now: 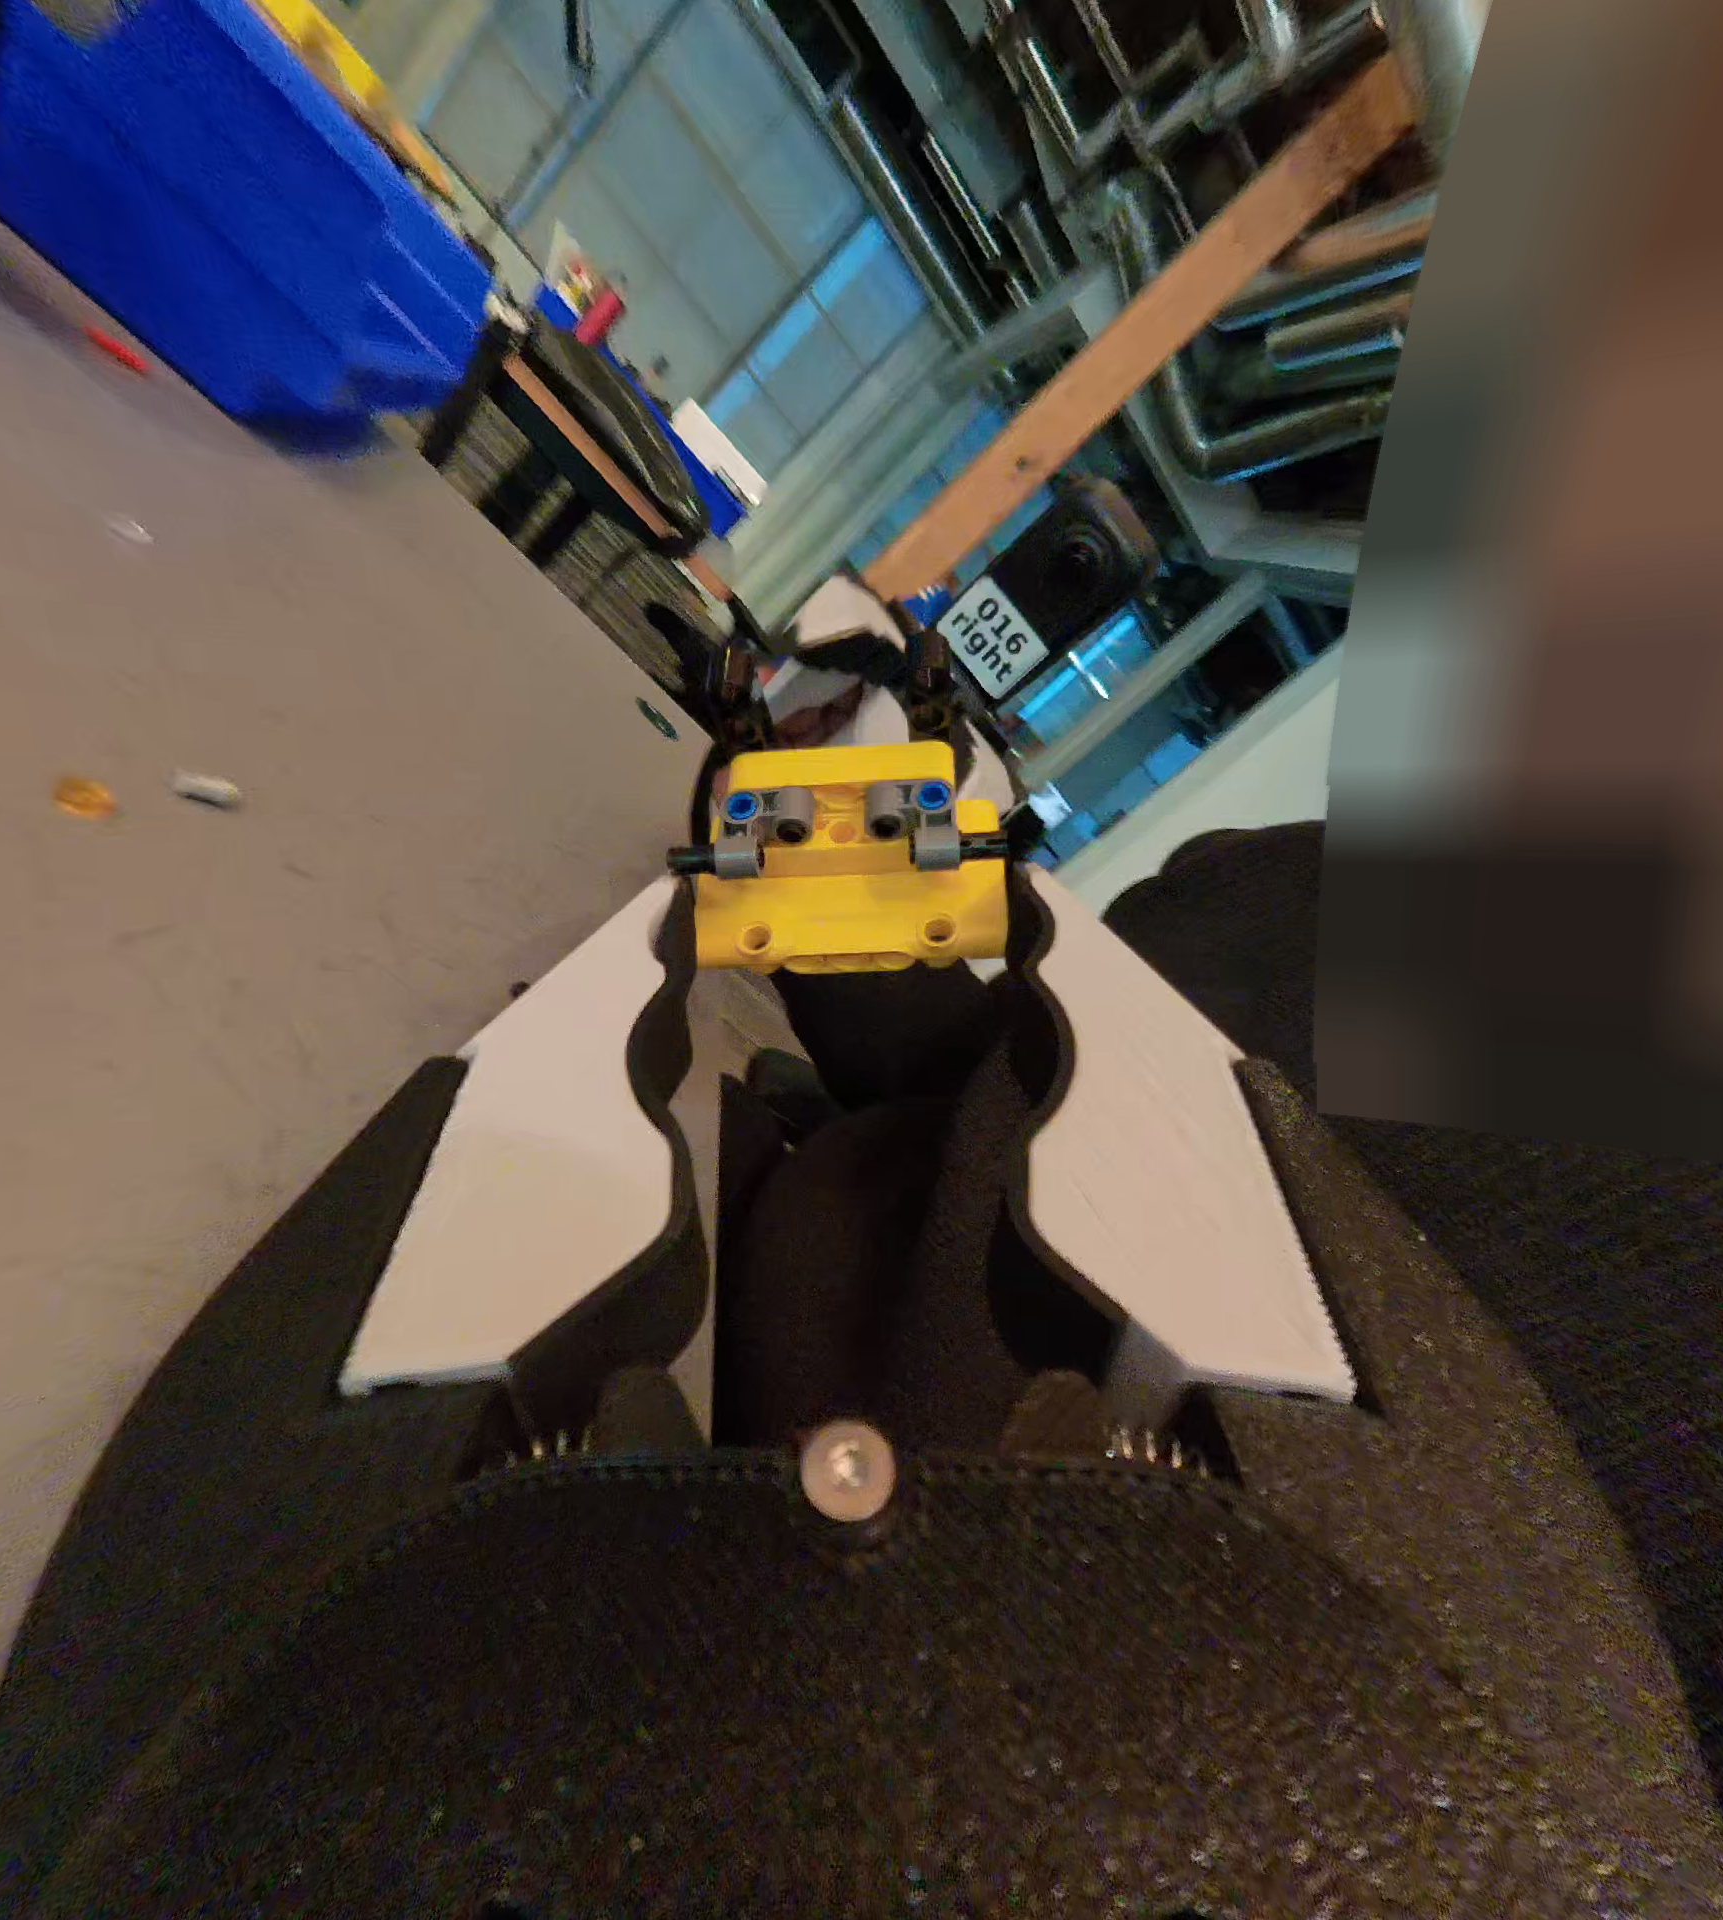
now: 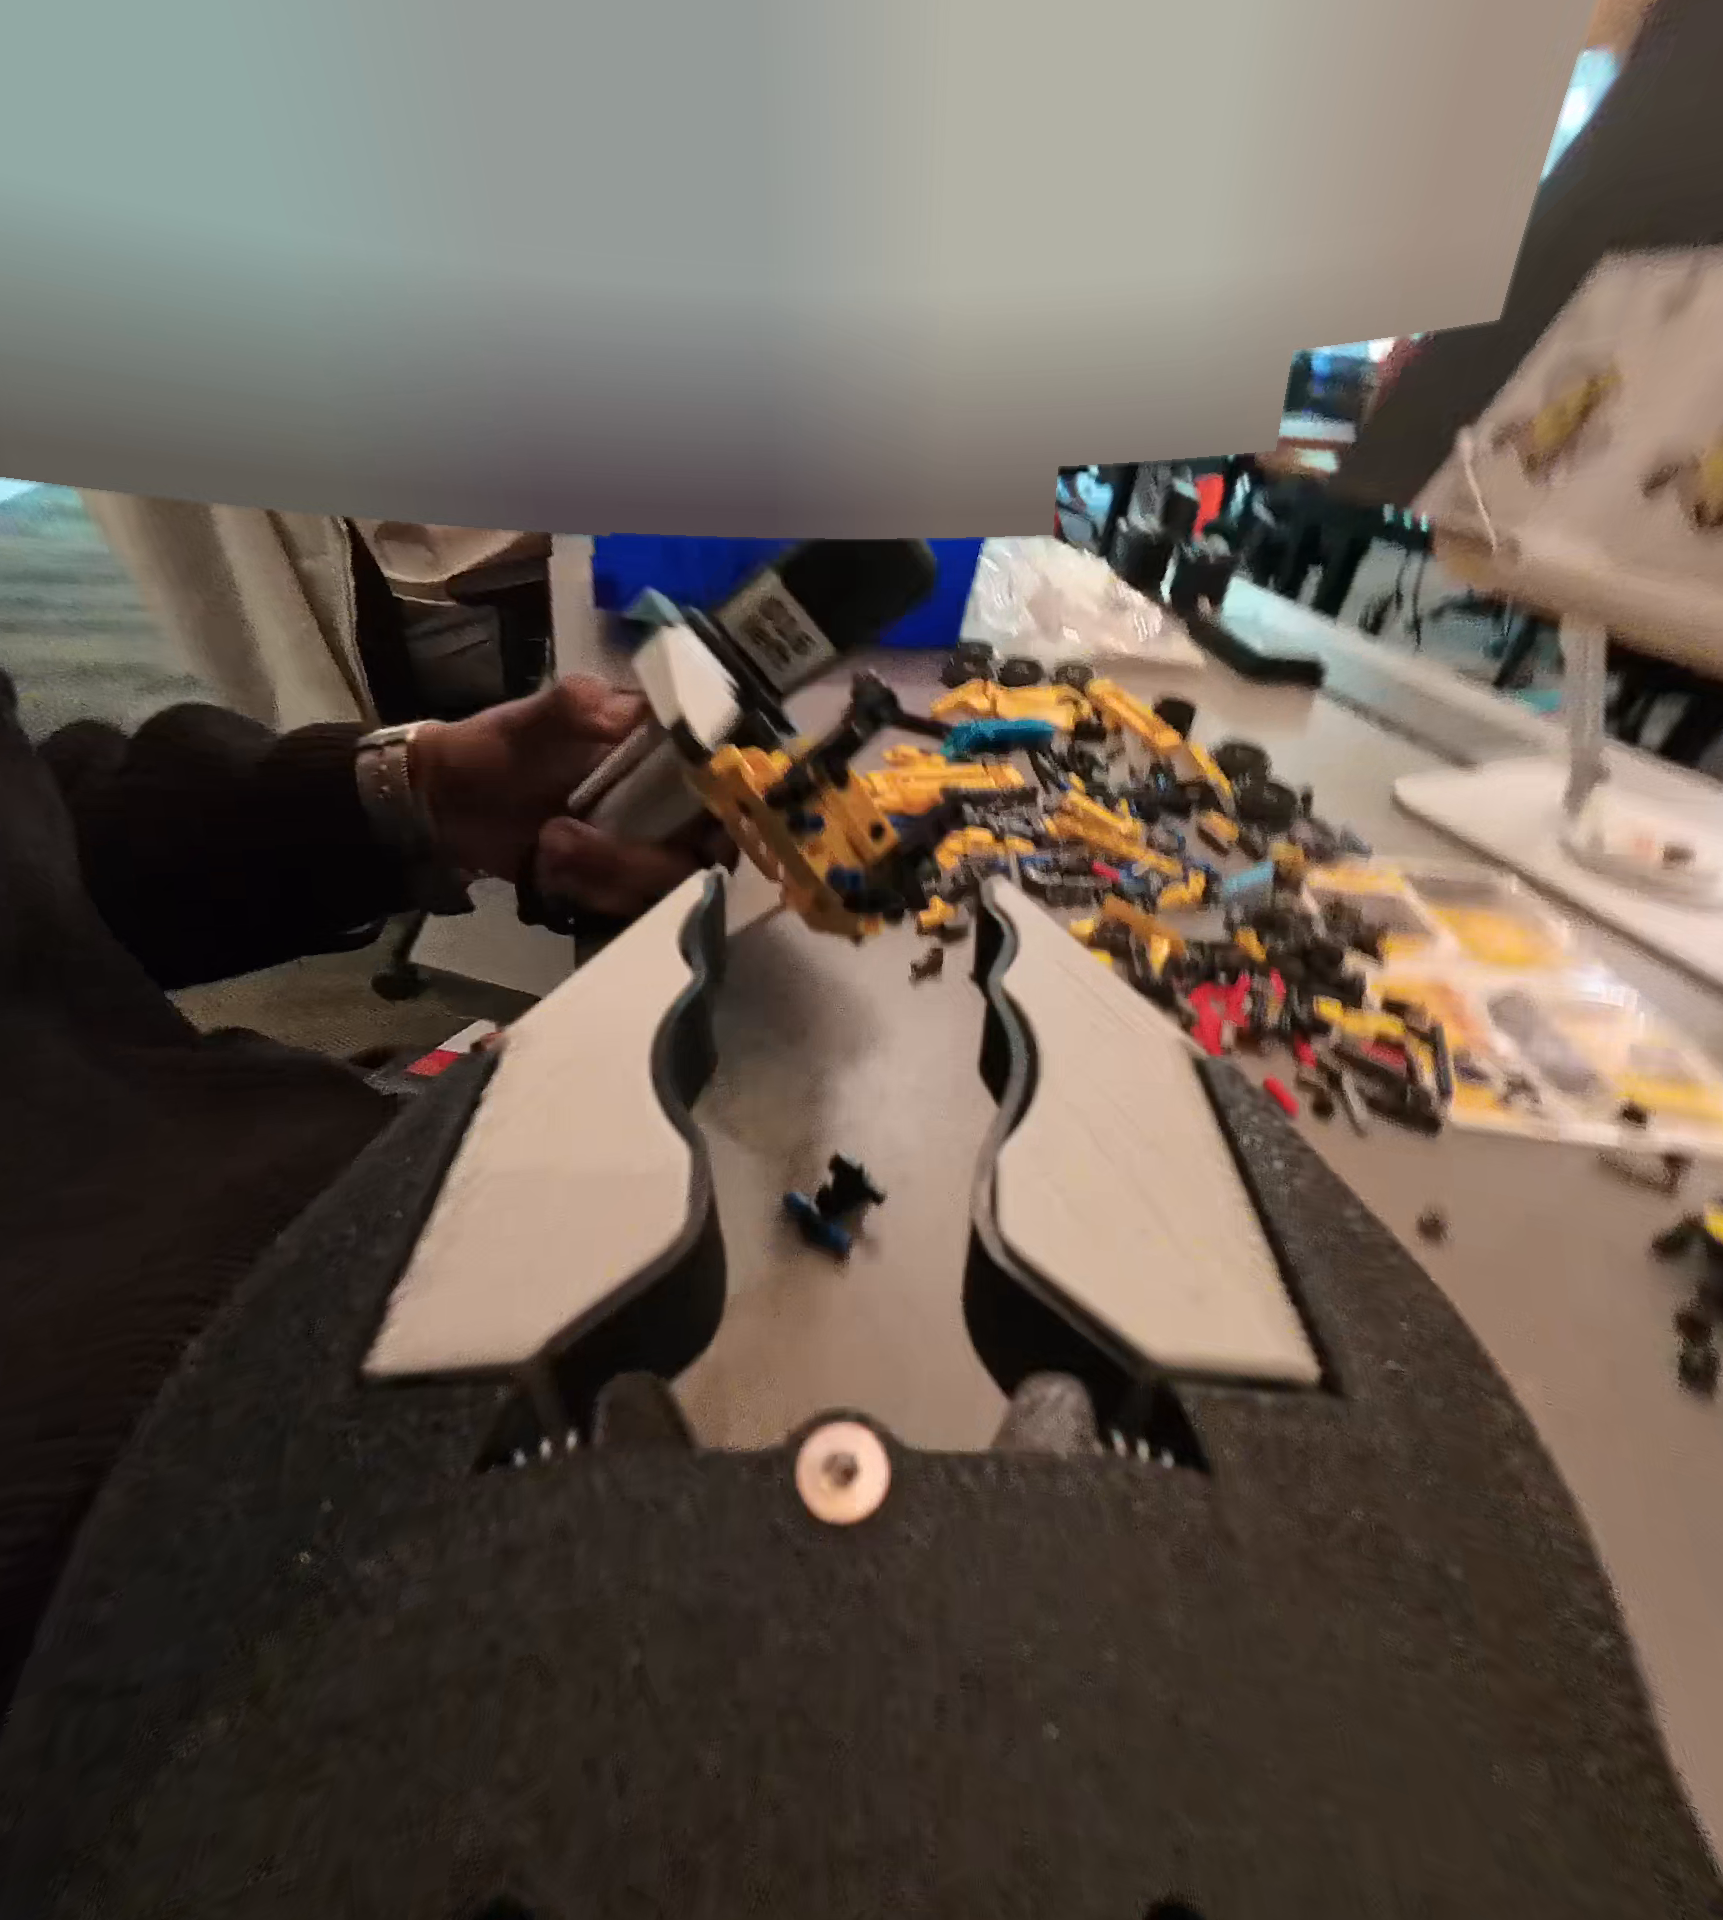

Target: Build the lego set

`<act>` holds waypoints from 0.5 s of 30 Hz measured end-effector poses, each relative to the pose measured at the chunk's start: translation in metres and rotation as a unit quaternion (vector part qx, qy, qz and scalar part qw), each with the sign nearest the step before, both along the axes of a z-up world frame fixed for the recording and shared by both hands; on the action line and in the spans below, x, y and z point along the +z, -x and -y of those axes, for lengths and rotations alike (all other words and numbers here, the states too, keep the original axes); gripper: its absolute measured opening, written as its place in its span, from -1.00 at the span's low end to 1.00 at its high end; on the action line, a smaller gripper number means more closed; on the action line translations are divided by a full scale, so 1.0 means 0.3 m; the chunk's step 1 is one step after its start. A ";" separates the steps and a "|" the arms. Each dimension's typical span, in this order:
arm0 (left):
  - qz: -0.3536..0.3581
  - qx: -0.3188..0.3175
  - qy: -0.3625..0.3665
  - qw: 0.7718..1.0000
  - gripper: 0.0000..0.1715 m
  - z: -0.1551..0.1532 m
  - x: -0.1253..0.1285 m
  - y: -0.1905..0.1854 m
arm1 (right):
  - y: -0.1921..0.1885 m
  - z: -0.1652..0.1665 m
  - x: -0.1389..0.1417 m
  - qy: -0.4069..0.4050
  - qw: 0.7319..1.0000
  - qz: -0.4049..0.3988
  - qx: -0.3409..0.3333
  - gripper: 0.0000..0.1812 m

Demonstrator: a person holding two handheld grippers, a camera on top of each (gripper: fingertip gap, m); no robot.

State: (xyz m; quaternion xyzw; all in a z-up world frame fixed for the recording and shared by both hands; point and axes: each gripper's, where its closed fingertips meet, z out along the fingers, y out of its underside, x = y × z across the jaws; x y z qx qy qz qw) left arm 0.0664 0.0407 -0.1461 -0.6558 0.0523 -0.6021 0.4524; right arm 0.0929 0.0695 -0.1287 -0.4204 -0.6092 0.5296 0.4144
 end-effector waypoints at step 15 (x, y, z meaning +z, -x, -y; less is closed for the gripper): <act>0.065 -0.096 0.038 0.992 -0.32 0.030 0.026 -0.088 | 0.033 0.101 -0.012 -0.087 0.994 -0.040 0.047 -0.82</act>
